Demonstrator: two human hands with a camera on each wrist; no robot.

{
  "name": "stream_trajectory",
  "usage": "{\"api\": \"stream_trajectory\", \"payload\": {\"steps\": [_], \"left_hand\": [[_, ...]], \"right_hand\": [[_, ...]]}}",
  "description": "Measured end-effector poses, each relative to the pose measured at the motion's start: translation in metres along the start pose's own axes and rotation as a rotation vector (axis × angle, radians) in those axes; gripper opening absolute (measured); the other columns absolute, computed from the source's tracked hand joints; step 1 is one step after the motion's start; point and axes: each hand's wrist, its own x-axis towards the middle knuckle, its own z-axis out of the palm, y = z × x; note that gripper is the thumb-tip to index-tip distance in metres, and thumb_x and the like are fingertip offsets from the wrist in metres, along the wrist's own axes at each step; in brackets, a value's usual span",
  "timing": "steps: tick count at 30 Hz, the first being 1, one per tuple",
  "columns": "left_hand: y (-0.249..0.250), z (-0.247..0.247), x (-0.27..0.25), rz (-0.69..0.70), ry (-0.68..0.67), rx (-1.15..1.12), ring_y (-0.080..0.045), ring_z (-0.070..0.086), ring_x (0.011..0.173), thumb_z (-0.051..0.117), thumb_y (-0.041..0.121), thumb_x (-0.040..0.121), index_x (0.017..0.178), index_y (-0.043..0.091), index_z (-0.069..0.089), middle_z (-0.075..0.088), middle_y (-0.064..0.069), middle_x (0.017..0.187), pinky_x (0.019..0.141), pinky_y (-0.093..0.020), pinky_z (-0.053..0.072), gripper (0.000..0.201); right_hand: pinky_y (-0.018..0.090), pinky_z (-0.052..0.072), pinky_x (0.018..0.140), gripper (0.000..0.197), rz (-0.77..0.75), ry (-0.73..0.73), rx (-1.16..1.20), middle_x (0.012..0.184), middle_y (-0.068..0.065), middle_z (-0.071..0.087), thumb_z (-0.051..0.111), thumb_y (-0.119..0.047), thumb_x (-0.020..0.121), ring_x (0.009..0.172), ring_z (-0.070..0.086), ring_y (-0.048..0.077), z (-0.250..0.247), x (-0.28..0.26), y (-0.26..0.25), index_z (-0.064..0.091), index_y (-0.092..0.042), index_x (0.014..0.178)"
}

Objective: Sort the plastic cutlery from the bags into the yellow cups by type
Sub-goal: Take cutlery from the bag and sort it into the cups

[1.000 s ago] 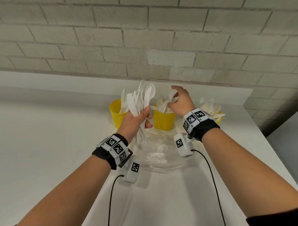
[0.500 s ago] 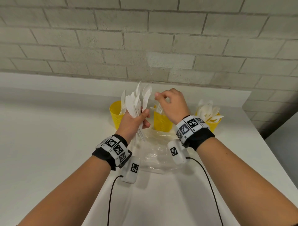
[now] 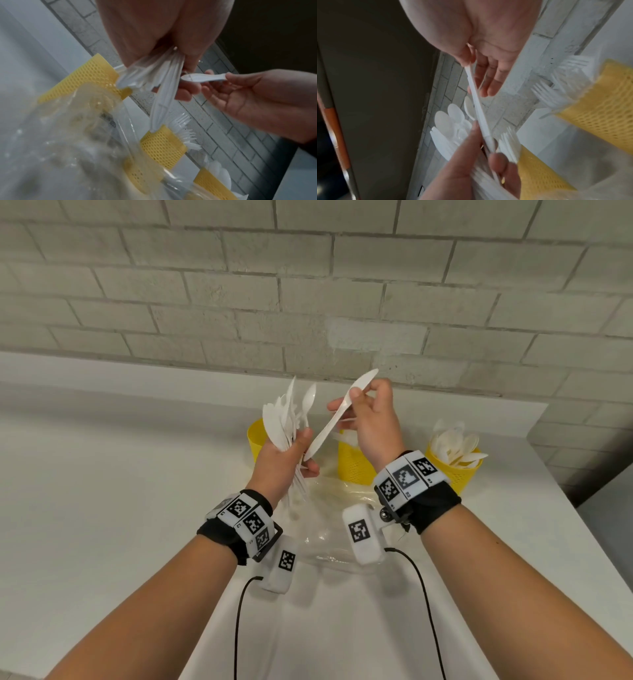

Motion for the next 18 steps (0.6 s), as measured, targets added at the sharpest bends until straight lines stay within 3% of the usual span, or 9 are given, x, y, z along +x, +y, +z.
{"api": "stream_trajectory", "payload": {"steps": [2,4,6,9,11,13,14,16,18], "left_hand": [[-0.001,-0.004,0.003,0.071,0.057,0.143,-0.013,0.052,0.044,0.059,0.024,0.093,0.088,0.013,0.052,0.053,-0.005,0.061,0.053,-0.028,0.049,0.014],[-0.003,-0.008,0.007,0.105,0.110,0.229,-0.014,0.051,0.051,0.062,0.024,0.090,0.097,0.014,0.051,0.054,-0.003,0.070,0.048,-0.021,0.046,0.016],[-0.005,-0.011,0.012,0.115,0.154,0.280,-0.014,0.055,0.060,0.065,0.027,0.086,0.109,0.014,0.050,0.059,-0.005,0.085,0.046,-0.018,0.045,0.030],[-0.001,-0.014,0.014,0.161,0.152,0.332,-0.011,0.067,0.083,0.059,0.040,0.083,0.116,0.021,0.051,0.068,-0.003,0.102,0.068,-0.029,0.056,0.039],[0.002,-0.014,0.012,0.230,0.231,0.409,-0.009,0.067,0.088,0.048,0.028,0.092,0.117,0.013,0.054,0.071,-0.001,0.099,0.082,-0.026,0.056,0.029],[0.008,-0.013,0.006,0.217,0.228,0.285,-0.012,0.061,0.085,0.053,0.004,0.091,0.117,0.004,0.051,0.067,-0.007,0.100,0.076,-0.019,0.051,0.026],[0.005,-0.014,0.007,0.195,0.228,0.256,-0.013,0.058,0.086,0.057,-0.003,0.087,0.118,0.003,0.048,0.063,-0.007,0.102,0.075,-0.023,0.050,0.034],[0.009,-0.015,0.003,0.158,0.206,0.208,-0.015,0.059,0.081,0.059,-0.005,0.084,0.116,0.010,0.043,0.060,-0.002,0.100,0.065,-0.031,0.052,0.038],[0.009,-0.020,0.003,0.138,0.157,0.187,-0.015,0.061,0.072,0.064,0.001,0.083,0.113,0.017,0.041,0.061,-0.003,0.097,0.050,-0.024,0.051,0.041]], "right_hand": [[0.031,0.053,0.067,0.008,-0.080,0.008,0.011,0.070,0.003,0.061,0.033,-0.020,0.102,0.068,0.062,0.021,0.004,-0.002,-0.007,0.038,-0.026,0.099],[0.028,0.047,0.059,0.009,-0.110,-0.017,0.038,0.064,-0.002,0.050,0.037,-0.024,0.101,0.060,0.052,0.014,0.013,-0.007,-0.014,0.046,-0.024,0.100],[0.022,0.040,0.060,0.017,-0.091,-0.073,0.023,0.066,-0.007,0.047,0.051,-0.031,0.095,0.060,0.045,0.007,0.025,-0.014,-0.020,0.055,-0.015,0.099],[0.020,0.044,0.063,0.031,-0.086,-0.144,-0.189,0.074,-0.006,0.053,0.075,-0.037,0.076,0.067,0.049,0.008,0.043,-0.026,-0.018,0.060,-0.020,0.097],[0.022,0.046,0.068,0.042,-0.079,-0.116,-0.285,0.080,-0.003,0.055,0.080,-0.038,0.070,0.074,0.054,0.012,0.054,-0.030,-0.013,0.058,-0.019,0.101],[0.024,0.048,0.070,0.041,-0.052,-0.105,-0.285,0.082,-0.001,0.059,0.080,-0.035,0.070,0.077,0.058,0.015,0.062,-0.031,-0.010,0.059,-0.015,0.099],[0.025,0.049,0.070,0.037,-0.041,-0.108,-0.278,0.082,-0.001,0.062,0.079,-0.033,0.072,0.076,0.059,0.015,0.065,-0.030,-0.009,0.060,-0.013,0.097],[0.029,0.052,0.071,0.030,-0.019,-0.129,-0.263,0.081,0.000,0.065,0.078,-0.029,0.074,0.076,0.063,0.017,0.067,-0.027,-0.006,0.061,-0.011,0.092],[0.035,0.055,0.073,0.028,0.013,-0.144,-0.231,0.082,0.006,0.069,0.079,-0.026,0.072,0.078,0.066,0.022,0.067,-0.023,-0.004,0.062,-0.010,0.087]]}}
